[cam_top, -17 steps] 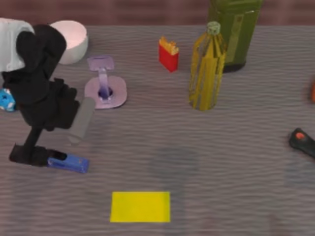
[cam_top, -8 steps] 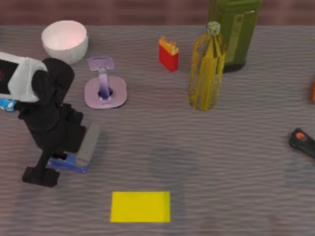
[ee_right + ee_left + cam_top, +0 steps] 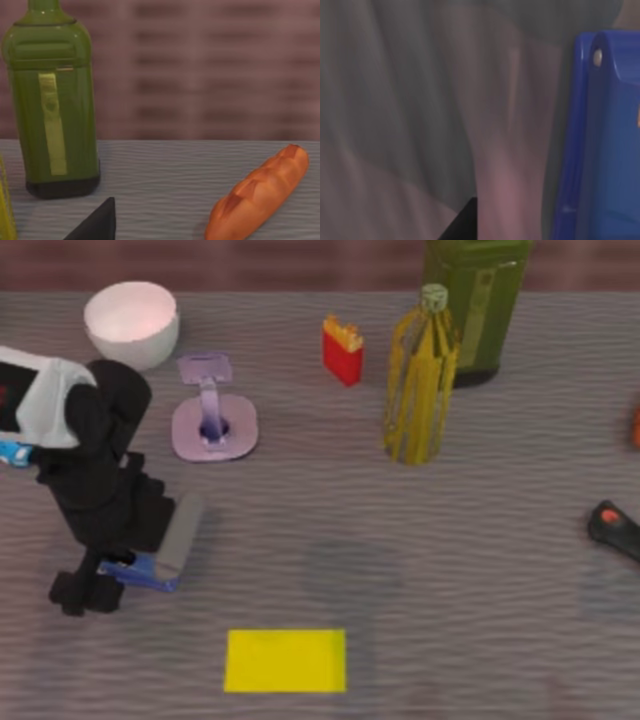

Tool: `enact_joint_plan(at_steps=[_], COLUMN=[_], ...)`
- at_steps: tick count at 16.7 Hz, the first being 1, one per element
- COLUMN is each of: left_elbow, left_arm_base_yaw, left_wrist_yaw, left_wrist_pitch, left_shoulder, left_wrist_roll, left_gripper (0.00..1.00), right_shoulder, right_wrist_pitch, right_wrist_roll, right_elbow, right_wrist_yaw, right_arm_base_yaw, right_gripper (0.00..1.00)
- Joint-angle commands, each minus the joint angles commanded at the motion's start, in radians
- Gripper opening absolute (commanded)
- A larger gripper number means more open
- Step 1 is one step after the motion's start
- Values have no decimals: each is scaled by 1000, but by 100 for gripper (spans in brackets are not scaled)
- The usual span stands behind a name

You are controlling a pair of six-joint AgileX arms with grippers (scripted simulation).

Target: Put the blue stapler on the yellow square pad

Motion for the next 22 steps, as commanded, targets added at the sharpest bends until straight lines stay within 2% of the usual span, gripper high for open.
enact_joint_plan(at_steps=[7,17,22], left_elbow=[0,1,98], left_arm_base_yaw=[0,1,12], left_wrist_yaw=[0,0,0], left_wrist_pitch=[0,-10,-183], left_shoulder=[0,-6,-76], left_wrist_roll=[0,-3,-4], left_gripper=[2,0,0], right_shoulder=[0,0,0], right_wrist_pitch=[0,0,0], right_wrist_roll=[0,0,0], right_elbow=[0,0,0], right_wrist_yaw=[0,0,0], right_arm_base_yaw=[0,0,0], right_gripper=[100,100,100])
